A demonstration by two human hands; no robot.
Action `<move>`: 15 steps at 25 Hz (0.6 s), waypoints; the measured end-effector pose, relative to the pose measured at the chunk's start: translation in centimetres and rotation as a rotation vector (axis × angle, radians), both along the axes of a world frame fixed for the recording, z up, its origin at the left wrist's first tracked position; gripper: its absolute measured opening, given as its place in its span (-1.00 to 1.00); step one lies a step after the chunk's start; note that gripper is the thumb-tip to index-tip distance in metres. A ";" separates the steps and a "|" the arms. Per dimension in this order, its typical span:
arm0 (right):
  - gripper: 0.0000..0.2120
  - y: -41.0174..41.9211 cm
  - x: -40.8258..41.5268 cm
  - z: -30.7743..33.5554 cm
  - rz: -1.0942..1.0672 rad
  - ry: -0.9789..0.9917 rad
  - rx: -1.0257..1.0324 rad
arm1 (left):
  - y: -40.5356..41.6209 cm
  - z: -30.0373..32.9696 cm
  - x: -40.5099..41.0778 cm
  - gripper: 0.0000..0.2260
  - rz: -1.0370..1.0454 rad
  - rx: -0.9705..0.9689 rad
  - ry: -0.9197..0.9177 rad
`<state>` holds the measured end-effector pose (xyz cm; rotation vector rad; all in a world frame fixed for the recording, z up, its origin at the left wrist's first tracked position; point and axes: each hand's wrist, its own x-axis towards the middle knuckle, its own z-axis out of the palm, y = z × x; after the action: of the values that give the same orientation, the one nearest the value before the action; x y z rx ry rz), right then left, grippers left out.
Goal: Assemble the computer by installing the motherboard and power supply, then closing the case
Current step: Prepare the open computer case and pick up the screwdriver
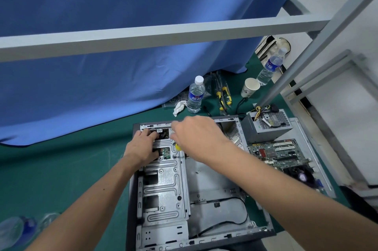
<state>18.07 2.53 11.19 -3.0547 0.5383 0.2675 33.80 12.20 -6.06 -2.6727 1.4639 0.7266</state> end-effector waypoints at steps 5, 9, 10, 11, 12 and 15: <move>-0.72 0.0 -0.4 -0.3 -0.070 0.042 0.254 | -0.1 0.0 -0.1 -0.48 0.002 -0.016 -0.002; -0.86 0.3 -0.4 0.1 0.048 -0.001 0.112 | 0.0 -0.3 -0.1 -0.47 0.001 -0.011 -0.005; -0.84 0.7 -0.2 -0.1 0.042 -0.024 0.033 | 0.0 -0.3 -0.1 -0.47 0.002 -0.011 -0.006; -0.72 1.0 0.0 -0.3 0.018 -0.035 -0.037 | 0.0 -0.3 -0.1 -0.47 0.004 -0.013 -0.005; -0.61 1.0 0.1 -0.5 -0.019 -0.029 -0.063 | 0.0 -0.3 -0.1 -0.48 0.007 -0.017 -0.003; -0.67 0.0 0.2 -0.3 -0.063 0.028 0.155 | 0.0 -0.3 -0.1 -0.49 0.006 -0.025 -0.001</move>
<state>18.27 2.51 10.91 -2.8835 0.5845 0.3331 33.72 12.23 -6.32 -2.6966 1.4743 0.7117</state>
